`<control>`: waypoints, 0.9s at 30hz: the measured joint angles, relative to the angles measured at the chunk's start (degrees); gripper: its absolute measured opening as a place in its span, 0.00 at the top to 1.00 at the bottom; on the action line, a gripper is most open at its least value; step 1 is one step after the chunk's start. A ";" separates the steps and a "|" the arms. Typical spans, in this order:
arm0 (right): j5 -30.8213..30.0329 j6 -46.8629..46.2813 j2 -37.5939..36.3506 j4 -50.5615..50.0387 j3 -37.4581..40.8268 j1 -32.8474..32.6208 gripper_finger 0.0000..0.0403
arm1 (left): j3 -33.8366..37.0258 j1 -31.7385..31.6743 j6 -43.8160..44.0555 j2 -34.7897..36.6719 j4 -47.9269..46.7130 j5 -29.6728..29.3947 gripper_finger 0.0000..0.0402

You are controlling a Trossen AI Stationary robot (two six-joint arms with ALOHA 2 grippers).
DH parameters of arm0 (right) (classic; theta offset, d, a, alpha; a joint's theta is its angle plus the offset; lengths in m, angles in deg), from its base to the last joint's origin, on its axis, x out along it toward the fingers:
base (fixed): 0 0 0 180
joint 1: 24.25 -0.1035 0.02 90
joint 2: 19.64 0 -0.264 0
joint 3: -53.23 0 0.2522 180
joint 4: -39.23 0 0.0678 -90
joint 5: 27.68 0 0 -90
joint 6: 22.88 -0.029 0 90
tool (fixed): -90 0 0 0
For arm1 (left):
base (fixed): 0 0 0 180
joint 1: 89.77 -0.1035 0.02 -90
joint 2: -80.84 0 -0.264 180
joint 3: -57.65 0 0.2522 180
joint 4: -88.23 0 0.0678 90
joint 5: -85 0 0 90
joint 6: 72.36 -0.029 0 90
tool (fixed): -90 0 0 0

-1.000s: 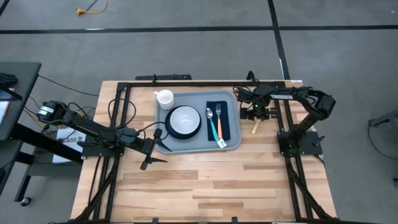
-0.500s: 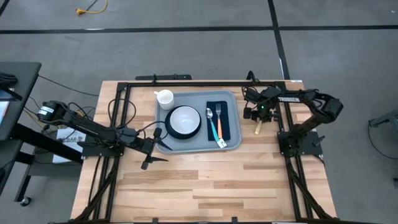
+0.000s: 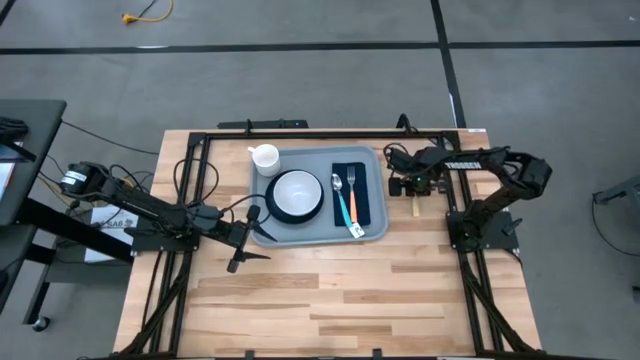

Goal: Set up tray
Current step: Put the yellow knife on the black napkin to the right of the orange fork

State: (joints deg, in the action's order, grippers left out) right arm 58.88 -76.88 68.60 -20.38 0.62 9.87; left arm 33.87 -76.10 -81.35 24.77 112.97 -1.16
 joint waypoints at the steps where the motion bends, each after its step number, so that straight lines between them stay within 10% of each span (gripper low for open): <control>1: -0.60 -0.20 -0.31 -0.05 0.02 -0.36 0.92 | 0.00 -0.02 0.00 0.02 0.00 0.00 0.45; 17: -0.29 -4.82 -17.50 -2.00 -5.22 -7.40 0.92 | 0.00 0.00 -0.37 0.02 0.05 -0.05 0.45; 27: 1.74 -5.64 -12.03 7.32 -10.82 -14.02 0.92 | 0.00 -0.02 -0.39 0.02 1.48 0.00 0.45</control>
State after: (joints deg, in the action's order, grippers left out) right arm 60.61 -82.52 56.57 -13.06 -10.21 -4.15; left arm 33.87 -76.11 -81.74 24.79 114.45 -1.16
